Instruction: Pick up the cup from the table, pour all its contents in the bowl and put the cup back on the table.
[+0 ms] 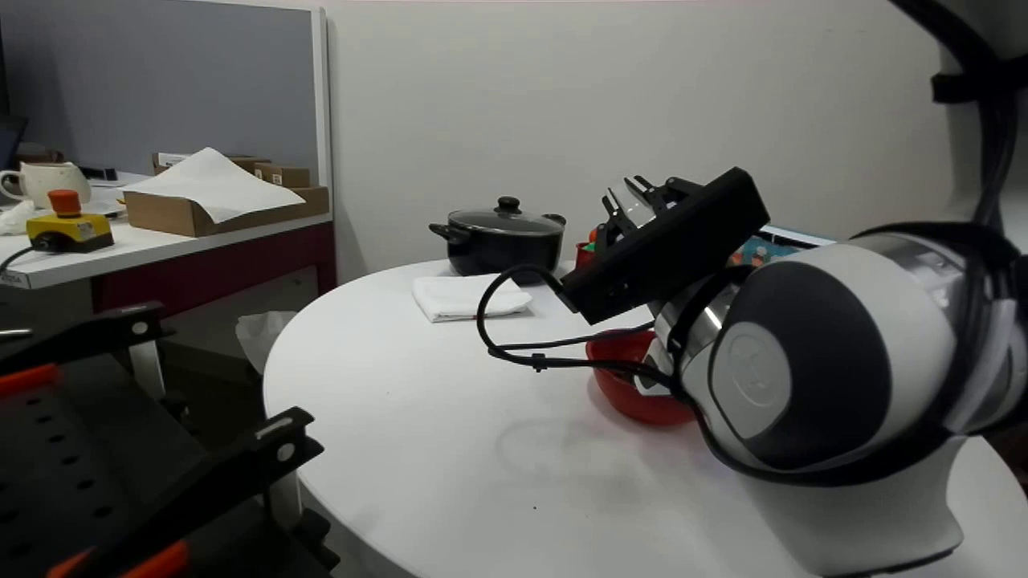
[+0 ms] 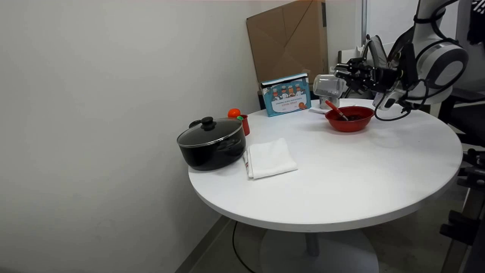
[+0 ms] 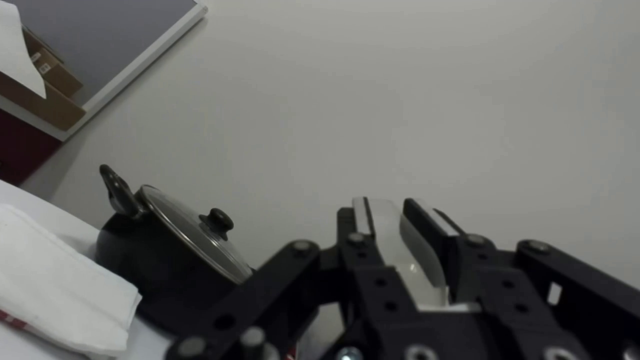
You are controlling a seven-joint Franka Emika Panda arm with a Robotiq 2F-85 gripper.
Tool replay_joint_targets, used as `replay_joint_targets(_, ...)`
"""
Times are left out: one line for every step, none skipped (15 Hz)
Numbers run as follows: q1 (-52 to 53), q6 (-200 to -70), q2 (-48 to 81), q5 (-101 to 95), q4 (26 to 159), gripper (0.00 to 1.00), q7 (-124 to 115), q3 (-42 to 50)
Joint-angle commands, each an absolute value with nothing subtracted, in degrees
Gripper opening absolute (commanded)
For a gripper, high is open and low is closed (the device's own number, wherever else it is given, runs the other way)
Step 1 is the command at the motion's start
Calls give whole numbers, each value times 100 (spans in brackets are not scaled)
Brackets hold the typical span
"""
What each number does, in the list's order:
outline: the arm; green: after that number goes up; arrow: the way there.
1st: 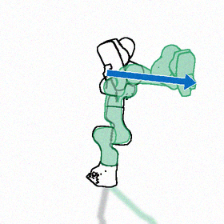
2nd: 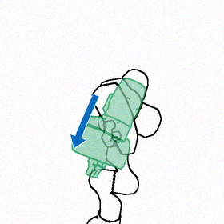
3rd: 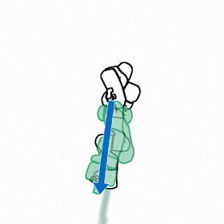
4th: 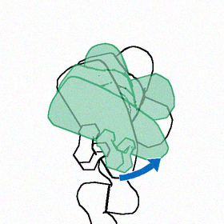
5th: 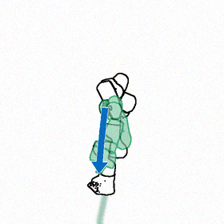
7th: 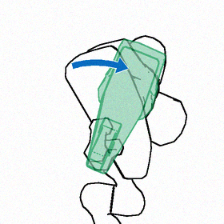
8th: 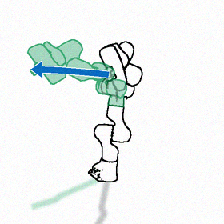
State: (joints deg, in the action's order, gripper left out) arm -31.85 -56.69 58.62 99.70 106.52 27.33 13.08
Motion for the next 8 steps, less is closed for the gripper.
replay_joint_targets(-3205, -5258, 6010, 10248, 10666, 6, 2844, 1372)
replay_joint_targets(-3228, -5180, 6036, 10324, 10663, 6, 2848, 1365)
replay_joint_targets(-3260, -5087, 6075, 10410, 10646, 6, 2844, 1351)
replay_joint_targets(-3273, -5005, 6102, 10498, 10644, 6, 2847, 1342)
replay_joint_targets(-3280, -4930, 6130, 10574, 10643, 6, 2846, 1341)
replay_joint_targets(-3283, -4863, 6157, 10635, 10635, 6, 2843, 1342)
replay_joint_targets(-3290, -4787, 6181, 10715, 10639, 6, 2841, 1331)
replay_joint_targets(-3279, -4737, 6203, 10767, 10636, 6, 2841, 1333)
